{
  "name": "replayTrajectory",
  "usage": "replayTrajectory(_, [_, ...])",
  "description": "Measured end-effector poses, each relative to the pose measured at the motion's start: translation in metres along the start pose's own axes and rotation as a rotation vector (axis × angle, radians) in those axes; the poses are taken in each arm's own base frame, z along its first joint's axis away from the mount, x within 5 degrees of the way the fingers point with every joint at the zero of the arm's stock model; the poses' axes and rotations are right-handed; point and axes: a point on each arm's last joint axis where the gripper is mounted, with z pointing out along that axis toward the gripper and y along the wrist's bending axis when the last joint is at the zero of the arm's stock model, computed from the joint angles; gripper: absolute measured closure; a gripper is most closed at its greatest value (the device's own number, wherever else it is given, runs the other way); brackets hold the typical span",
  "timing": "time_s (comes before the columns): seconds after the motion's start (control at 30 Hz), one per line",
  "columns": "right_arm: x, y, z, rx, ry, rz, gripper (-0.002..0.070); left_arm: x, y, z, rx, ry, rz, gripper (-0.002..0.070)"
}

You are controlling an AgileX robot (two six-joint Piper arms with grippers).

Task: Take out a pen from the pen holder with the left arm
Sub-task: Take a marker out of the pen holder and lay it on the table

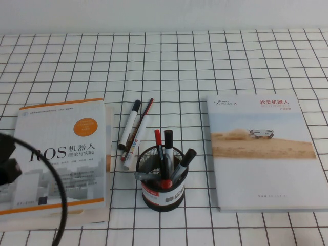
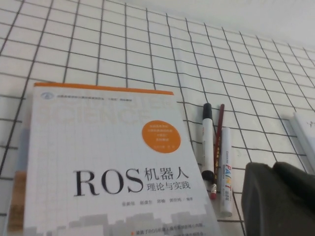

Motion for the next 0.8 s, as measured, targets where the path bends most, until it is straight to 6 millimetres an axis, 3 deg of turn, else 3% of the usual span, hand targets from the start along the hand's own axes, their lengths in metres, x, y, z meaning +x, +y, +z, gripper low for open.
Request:
replayTrajectory(0.23, [0.000, 0.000, 0.000, 0.000, 0.000, 0.000, 0.0688, -0.028, -0.011, 0.040, 0.154, 0.056, 0.090, 0.0678])
replayTrajectory(0.5, [0.000, 0.000, 0.000, 0.000, 0.000, 0.000, 0.0688, -0.023, -0.034, 0.067, 0.290, 0.056, 0.170, 0.0678])
replayTrajectory(0.63, [0.000, 0.000, 0.000, 0.000, 0.000, 0.000, 0.0691, -0.013, -0.055, 0.072, 0.368, 0.084, 0.247, 0.0678])
replayTrajectory(0.8, [0.000, 0.000, 0.000, 0.000, 0.000, 0.000, 0.0691, -0.008, -0.069, 0.063, 0.441, 0.071, 0.317, 0.0678])
